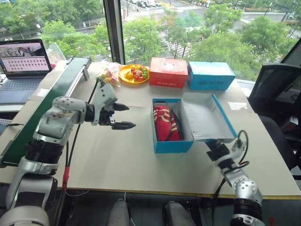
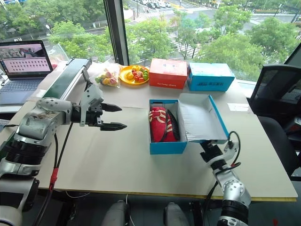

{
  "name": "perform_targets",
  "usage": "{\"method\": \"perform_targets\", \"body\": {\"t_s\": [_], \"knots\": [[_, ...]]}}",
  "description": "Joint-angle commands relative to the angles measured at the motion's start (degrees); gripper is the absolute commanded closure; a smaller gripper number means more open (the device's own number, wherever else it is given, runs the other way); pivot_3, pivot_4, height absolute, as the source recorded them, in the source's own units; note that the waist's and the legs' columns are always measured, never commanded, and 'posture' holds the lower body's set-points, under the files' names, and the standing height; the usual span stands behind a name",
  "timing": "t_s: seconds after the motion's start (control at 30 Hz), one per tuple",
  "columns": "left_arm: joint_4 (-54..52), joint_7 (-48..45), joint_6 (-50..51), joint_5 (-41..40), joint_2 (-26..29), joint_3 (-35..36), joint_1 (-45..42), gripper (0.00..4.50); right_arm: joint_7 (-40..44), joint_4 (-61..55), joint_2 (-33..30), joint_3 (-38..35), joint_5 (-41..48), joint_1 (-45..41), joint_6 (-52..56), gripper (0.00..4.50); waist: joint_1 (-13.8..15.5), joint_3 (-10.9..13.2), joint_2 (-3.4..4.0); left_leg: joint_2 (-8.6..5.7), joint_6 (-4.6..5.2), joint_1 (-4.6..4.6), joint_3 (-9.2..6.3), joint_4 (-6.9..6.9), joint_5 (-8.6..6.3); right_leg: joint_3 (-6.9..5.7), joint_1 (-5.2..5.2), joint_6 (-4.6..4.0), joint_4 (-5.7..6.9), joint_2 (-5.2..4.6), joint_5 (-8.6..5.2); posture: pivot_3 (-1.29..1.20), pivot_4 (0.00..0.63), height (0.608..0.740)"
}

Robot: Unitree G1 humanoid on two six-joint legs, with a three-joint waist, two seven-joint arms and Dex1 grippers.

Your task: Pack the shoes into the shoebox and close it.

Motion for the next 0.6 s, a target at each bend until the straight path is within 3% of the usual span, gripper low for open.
{"method": "perform_targets", "body": {"t_s": [0.03,0.17,0.37,0.6], "knots": [[-2.32,0.37,0.04,-0.36,0.65,1.96,-0.42,0.0,-1.51,-13.82,-1.53,-0.29,11.68,-2.45,6.3,4.48,-0.23,0.05,0.1,0.0,0.0,-0.02,0.0,-0.09,-0.01,0.03,-0.06,-0.13,0.08,0.01,-0.08,0.0,0.15,0.74],[-3.17,0.77,0.44,-0.55,0.77,2.28,0.16,0.0,-4.57,-23.47,-4.26,7.81,11.97,-4.46,12.15,4.48,-0.45,0.1,0.17,-0.04,0.12,0.0,-0.01,-0.12,-0.21,0.05,-0.2,-0.29,0.42,0.03,-0.33,0.0,0.15,0.74],[-4.07,1.79,1.14,-0.64,1.14,3.29,0.93,0.0,-6.68,-27.0,-6.58,18.05,7.85,-7.16,15.42,4.48,-0.41,0.11,0.17,-0.07,0.12,-0.02,-0.03,0.07,-0.21,0.05,-0.19,0.08,0.55,0.02,-0.6,0.0,0.15,0.74],[-9.72,6.11,4.39,-1.93,1.99,6.98,6.84,0.0,-0.68,-2.85,-8.81,32.3,-14.22,-31.36,7.34,4.48,-1.4,0.19,0.25,-0.11,0.14,0.06,0.02,0.16,-0.19,0.27,-0.28,0.16,0.68,0.04,-0.51,0.0,0.15,0.74]]}}
